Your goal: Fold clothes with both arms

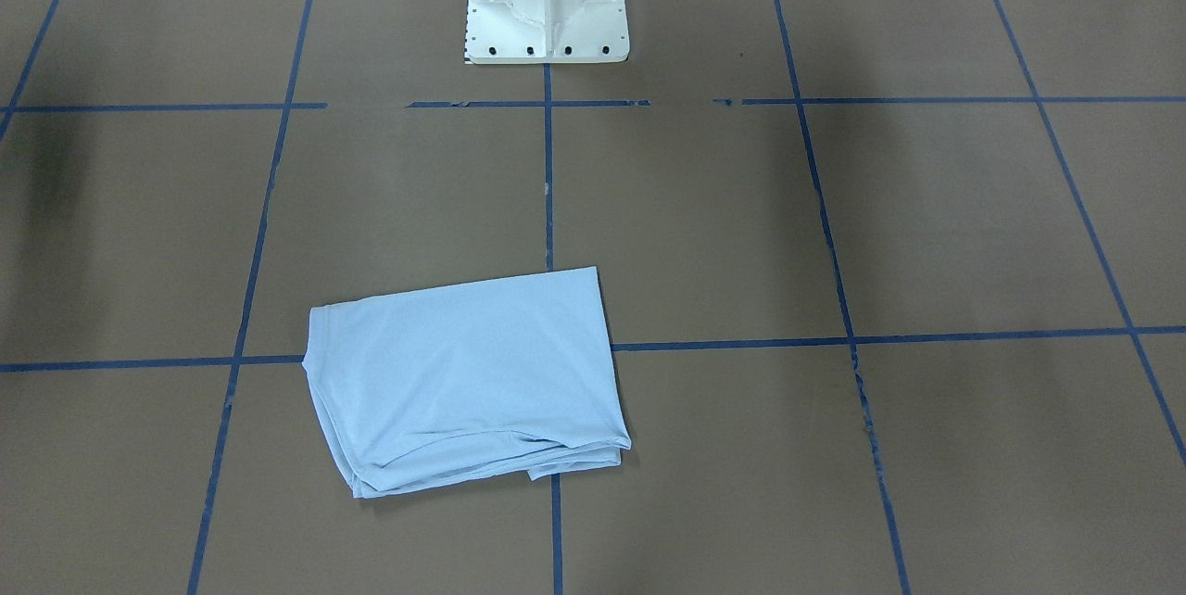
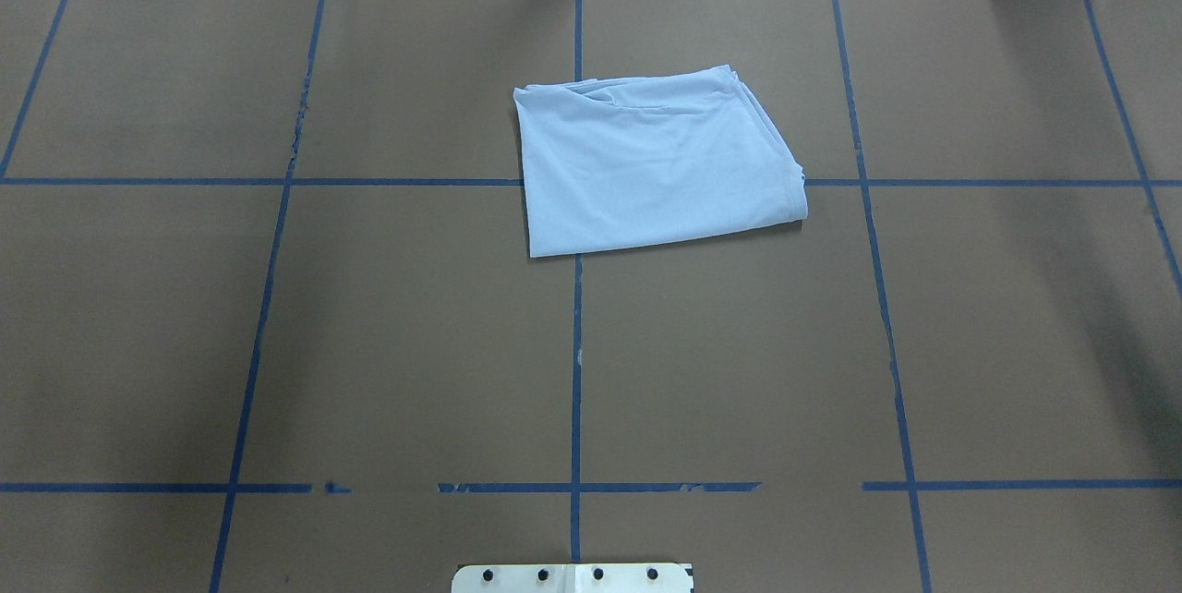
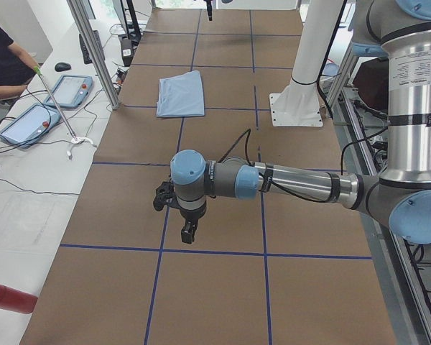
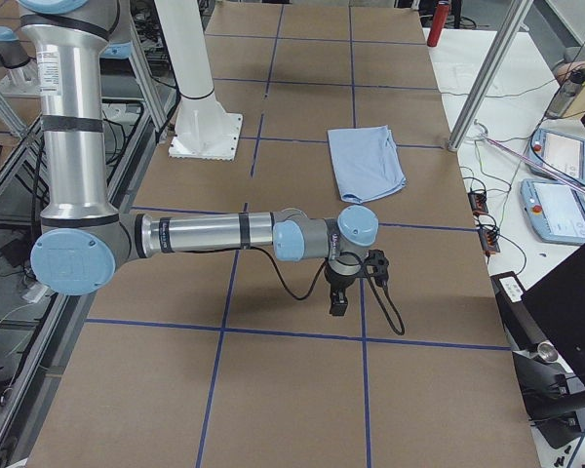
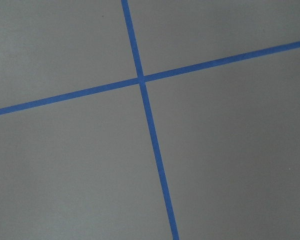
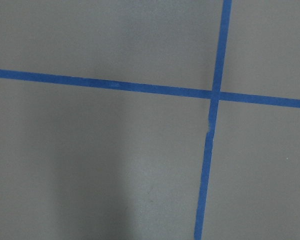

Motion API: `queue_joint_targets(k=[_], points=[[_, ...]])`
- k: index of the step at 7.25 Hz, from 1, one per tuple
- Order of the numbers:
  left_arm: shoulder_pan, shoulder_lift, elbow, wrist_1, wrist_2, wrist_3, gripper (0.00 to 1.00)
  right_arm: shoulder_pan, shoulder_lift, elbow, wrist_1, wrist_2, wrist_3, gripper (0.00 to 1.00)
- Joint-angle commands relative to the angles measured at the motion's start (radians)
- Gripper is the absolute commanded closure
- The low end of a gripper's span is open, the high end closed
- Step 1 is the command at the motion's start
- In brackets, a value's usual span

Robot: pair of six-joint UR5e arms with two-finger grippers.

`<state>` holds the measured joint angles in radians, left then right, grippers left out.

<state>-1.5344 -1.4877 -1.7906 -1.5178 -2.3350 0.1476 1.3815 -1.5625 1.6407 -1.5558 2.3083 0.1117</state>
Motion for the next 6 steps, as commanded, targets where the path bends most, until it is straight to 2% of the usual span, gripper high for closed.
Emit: queue_joint_targets(k=[1,6], points=[[0.0,-0.023,0.007,-0.001,-0.007,0.001,0.0,0.014,-0.002,0.021,-0.001,-0.001,0.003,0.0],[0.0,-0.037,-0.01,0.001,-0.01,0.001,0.0,0.017,-0.024,0.038,-0.007,0.016,0.003,0.0]])
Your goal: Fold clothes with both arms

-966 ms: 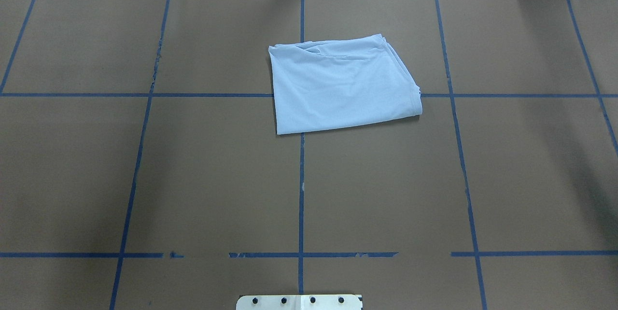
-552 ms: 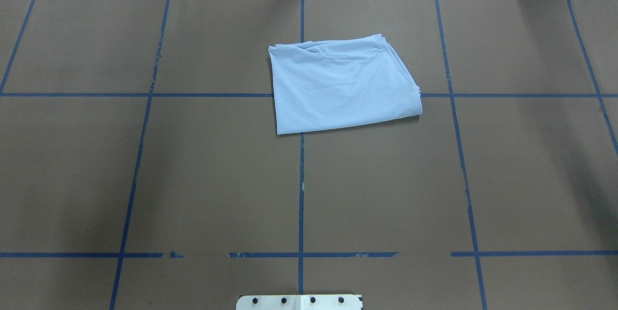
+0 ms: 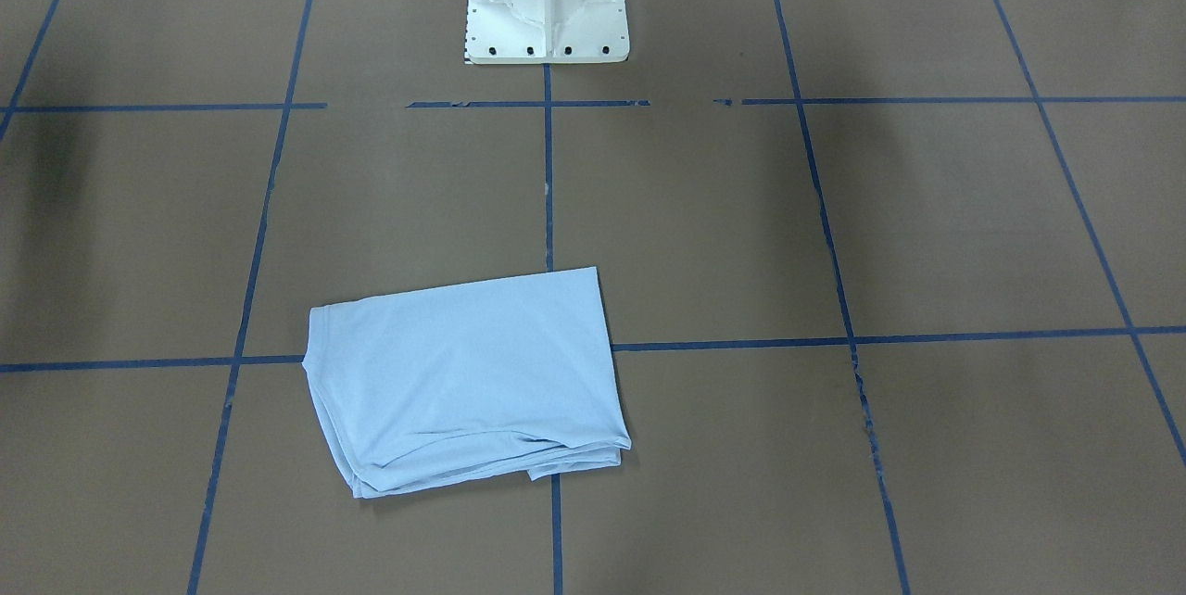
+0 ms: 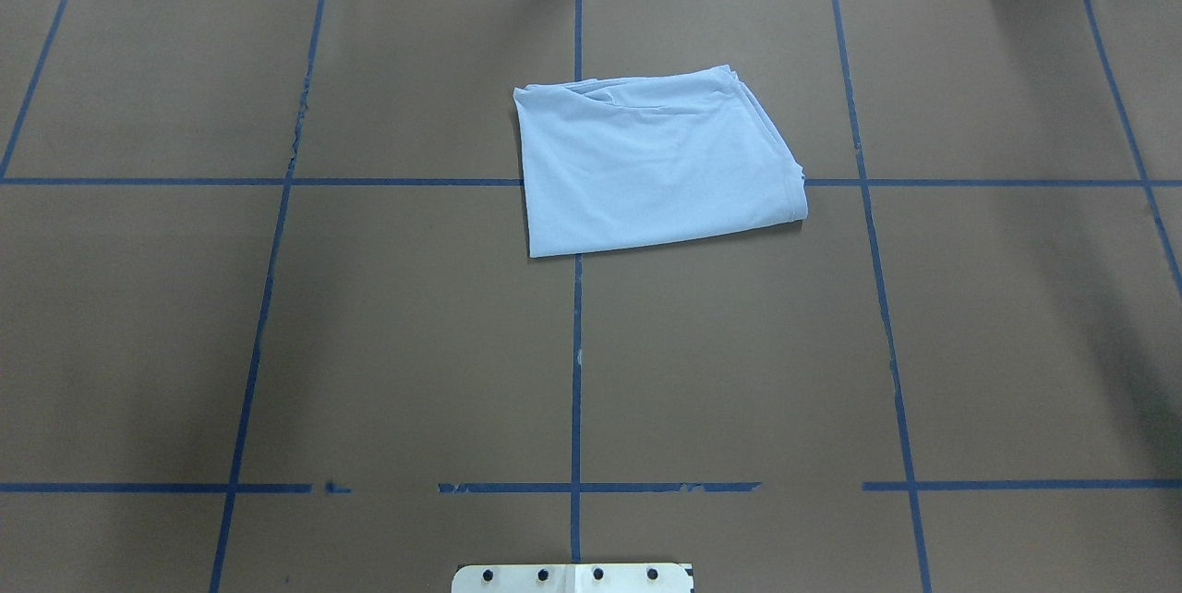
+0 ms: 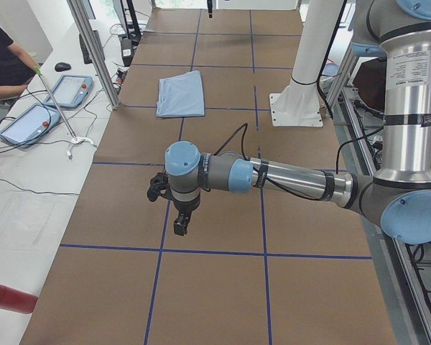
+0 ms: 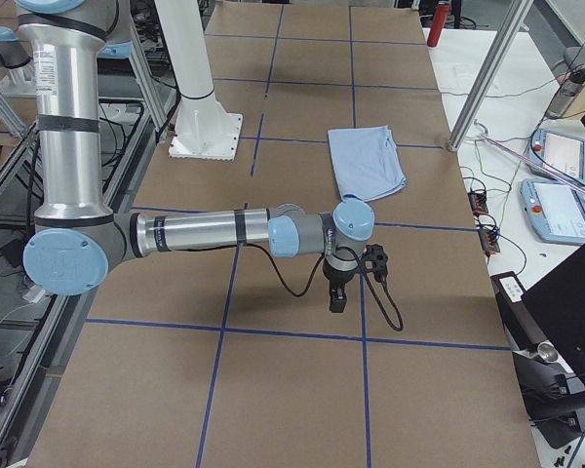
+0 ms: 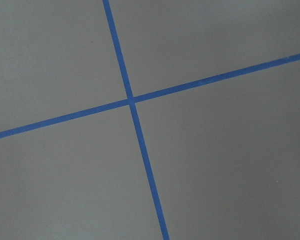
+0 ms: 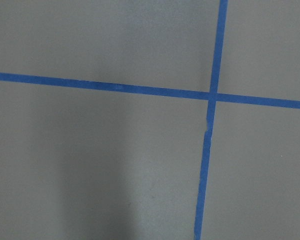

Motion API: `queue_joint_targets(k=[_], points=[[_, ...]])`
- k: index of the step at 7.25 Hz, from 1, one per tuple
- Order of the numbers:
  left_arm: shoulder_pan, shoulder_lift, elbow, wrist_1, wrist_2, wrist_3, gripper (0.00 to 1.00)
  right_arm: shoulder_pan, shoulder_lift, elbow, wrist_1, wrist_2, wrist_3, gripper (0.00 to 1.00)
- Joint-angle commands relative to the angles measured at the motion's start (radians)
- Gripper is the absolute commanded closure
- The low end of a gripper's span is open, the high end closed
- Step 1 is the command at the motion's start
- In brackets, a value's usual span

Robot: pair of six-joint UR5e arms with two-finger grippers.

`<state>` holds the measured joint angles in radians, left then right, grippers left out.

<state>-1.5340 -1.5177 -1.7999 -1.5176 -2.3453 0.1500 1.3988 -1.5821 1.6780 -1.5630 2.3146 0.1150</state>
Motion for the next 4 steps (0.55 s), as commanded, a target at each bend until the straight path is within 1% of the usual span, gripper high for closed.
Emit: queue_joint_targets(k=[1,4], points=[[0.0,-0.013,0.001,0.0,0.0,-0.001,0.0,0.0,-0.003,0.0,-0.002,0.023,0.0,0.0],[0.0,-0.015,0.011,-0.003,0.0,-0.004,0.0,0.0,-0.006,0.002,0.0,0.028,0.0,0.0]])
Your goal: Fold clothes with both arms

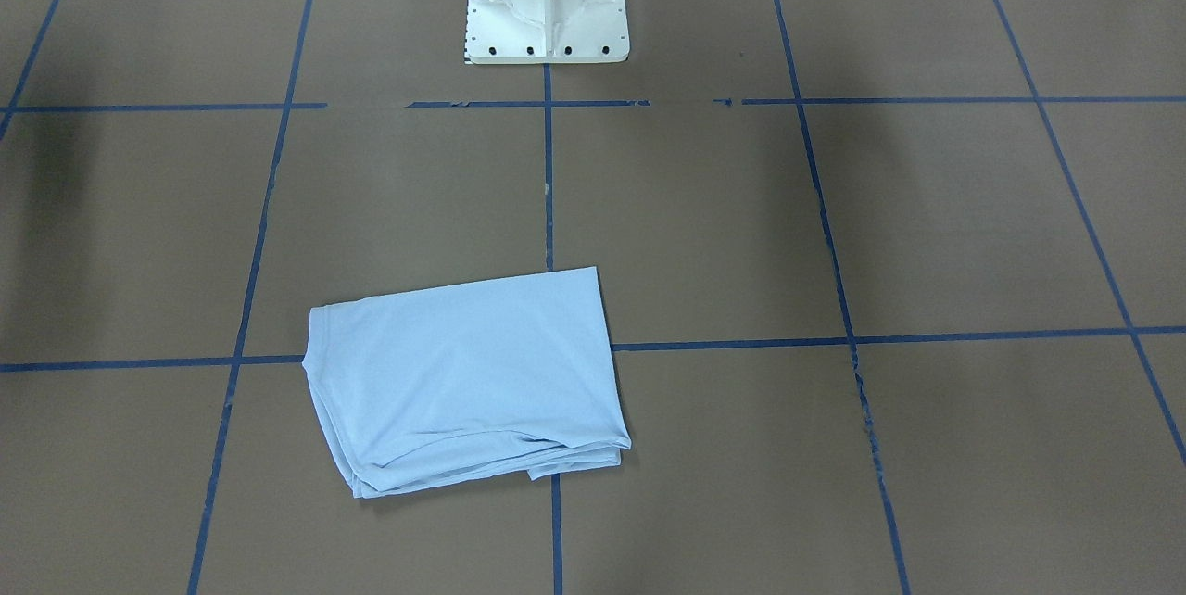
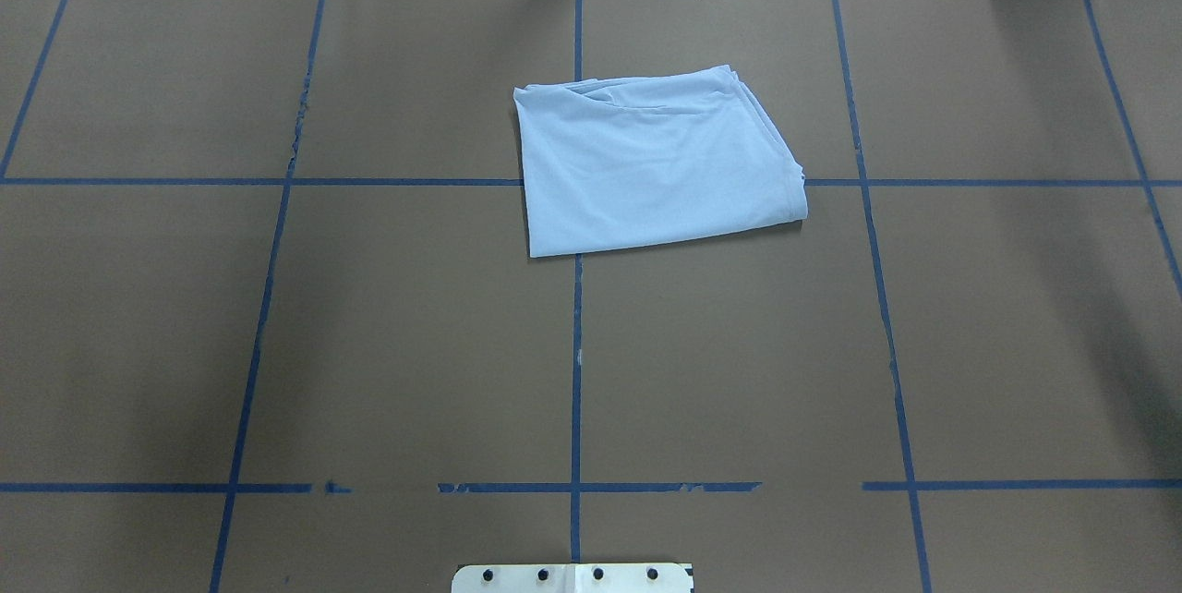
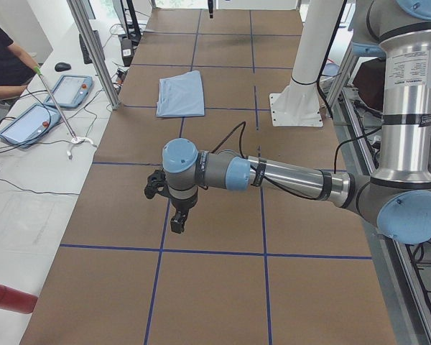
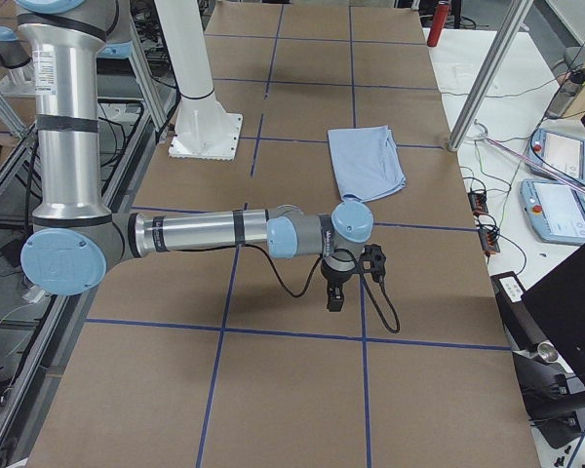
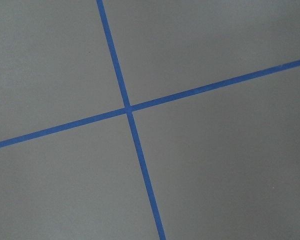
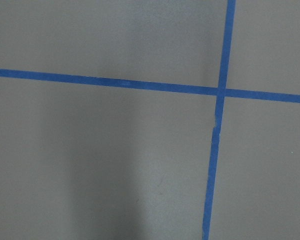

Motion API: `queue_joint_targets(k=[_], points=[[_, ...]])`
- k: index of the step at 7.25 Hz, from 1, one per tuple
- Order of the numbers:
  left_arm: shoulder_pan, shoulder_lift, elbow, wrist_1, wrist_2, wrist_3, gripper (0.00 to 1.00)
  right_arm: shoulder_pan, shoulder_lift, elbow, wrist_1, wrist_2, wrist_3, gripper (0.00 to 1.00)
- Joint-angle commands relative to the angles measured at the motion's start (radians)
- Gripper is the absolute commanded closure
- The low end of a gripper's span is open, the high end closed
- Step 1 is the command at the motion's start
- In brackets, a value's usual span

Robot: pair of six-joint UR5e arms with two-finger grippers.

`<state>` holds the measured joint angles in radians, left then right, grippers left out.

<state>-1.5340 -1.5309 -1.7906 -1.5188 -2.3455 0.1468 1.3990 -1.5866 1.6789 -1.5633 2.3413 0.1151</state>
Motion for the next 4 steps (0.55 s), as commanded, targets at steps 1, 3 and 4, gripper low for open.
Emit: queue_joint_targets(k=[1,3,4], points=[[0.0,-0.002,0.005,-0.018,0.0,-0.004,0.0,0.0,-0.001,-0.001,0.0,0.001,0.0,0.0],[0.0,-0.003,0.005,-0.024,0.0,-0.006,0.0,0.0,0.0,-0.005,0.0,0.003,0.0,0.0],[0.0,-0.002,0.004,-0.023,0.0,-0.004,0.0,-0.002,0.002,-0.004,0.003,0.001,0.0,0.0]])
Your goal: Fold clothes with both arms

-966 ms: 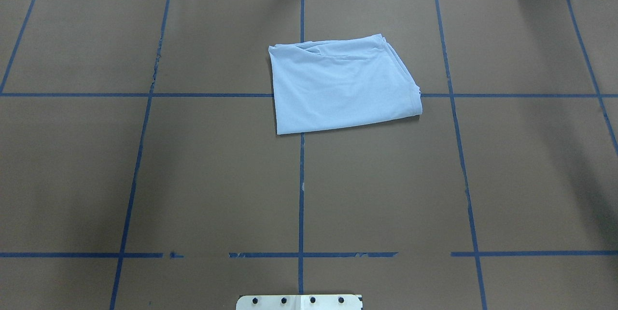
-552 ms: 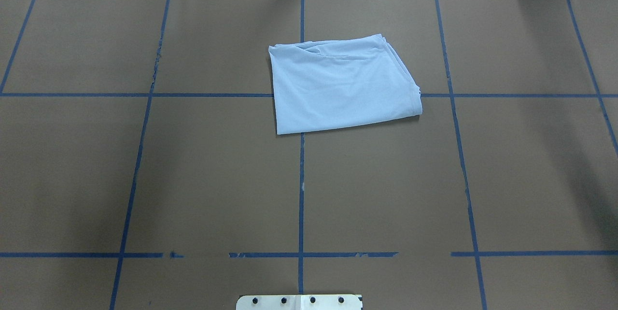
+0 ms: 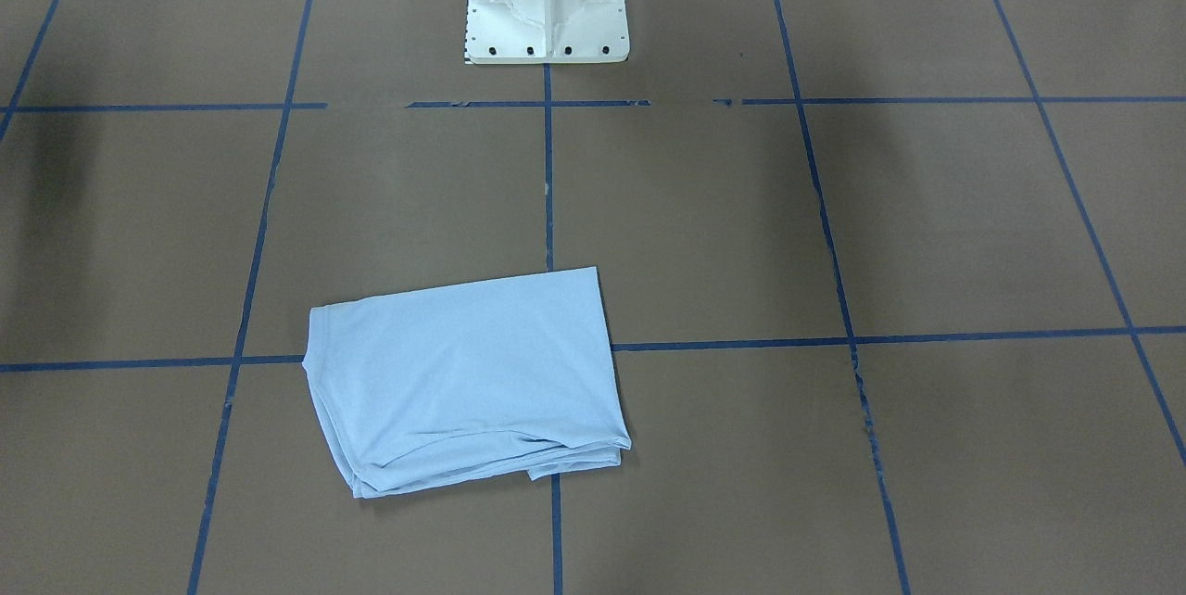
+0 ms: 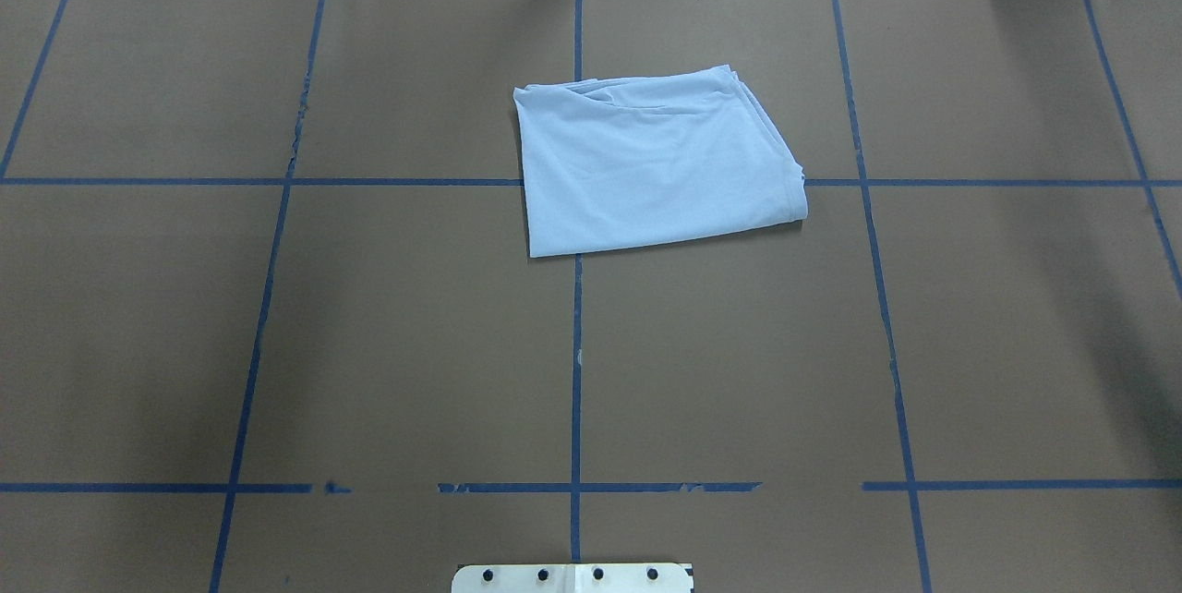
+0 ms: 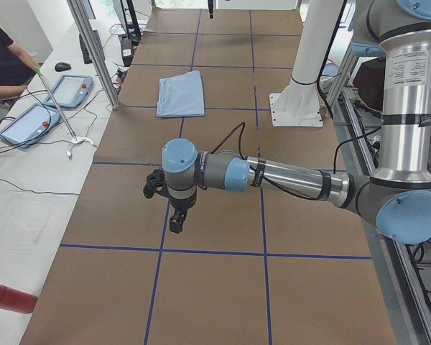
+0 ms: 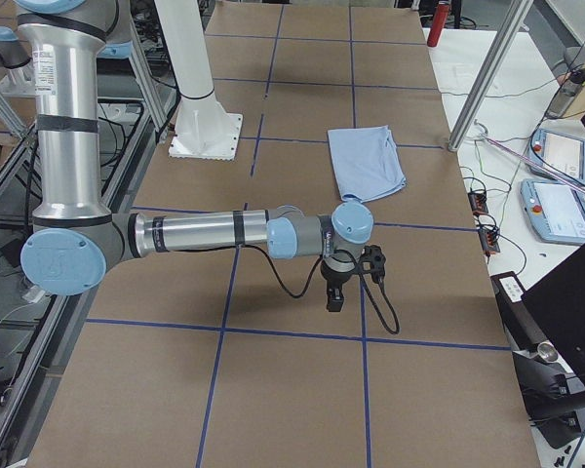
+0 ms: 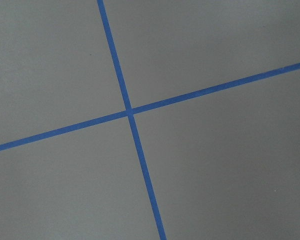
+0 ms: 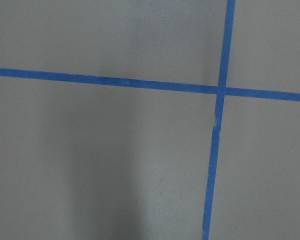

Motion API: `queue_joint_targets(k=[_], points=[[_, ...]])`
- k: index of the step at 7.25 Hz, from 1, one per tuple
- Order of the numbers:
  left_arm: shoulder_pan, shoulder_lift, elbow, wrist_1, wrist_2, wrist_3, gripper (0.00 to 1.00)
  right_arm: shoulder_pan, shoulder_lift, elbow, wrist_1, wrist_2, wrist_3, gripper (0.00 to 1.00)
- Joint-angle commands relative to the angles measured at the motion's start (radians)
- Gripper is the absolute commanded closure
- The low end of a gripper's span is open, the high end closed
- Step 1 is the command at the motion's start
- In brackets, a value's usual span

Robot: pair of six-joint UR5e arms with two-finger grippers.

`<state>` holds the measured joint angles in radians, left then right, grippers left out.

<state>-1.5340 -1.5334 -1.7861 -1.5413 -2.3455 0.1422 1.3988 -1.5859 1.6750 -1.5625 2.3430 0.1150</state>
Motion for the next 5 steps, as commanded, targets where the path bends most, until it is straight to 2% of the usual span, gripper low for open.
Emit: queue_joint_targets(k=[1,5], points=[[0.0,-0.001,-0.001,-0.002,0.0,0.0,0.0,-0.001,0.0,-0.003,0.005,0.002,0.0,0.0],[0.0,-0.004,-0.001,-0.003,0.0,-0.001,0.0,-0.001,0.0,-0.005,0.009,0.007,-0.002,0.0]])
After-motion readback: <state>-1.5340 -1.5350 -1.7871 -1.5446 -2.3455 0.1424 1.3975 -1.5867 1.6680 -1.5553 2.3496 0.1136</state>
